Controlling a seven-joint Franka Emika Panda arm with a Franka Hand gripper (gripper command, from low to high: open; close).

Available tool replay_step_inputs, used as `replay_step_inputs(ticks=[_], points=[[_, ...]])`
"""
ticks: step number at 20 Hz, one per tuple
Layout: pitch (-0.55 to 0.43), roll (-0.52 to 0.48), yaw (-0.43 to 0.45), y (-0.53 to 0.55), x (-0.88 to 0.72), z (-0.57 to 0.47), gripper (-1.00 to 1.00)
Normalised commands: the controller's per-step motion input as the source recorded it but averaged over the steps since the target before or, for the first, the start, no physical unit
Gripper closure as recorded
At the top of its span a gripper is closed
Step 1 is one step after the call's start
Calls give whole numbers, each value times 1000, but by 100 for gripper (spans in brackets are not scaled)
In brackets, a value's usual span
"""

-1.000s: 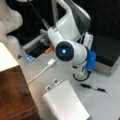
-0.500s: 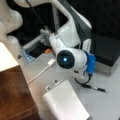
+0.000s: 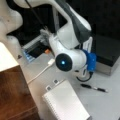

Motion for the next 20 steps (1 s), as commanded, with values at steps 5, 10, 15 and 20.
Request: replay_step_inputs(ticks=[5, 10, 15, 20], points=[[-78, 229, -93, 26, -96, -146, -100], [-64, 206, -100, 19, -64, -85, 100], [-44, 199, -111, 1, -11, -60, 100], [-58, 201, -126, -13, 25, -91, 100]])
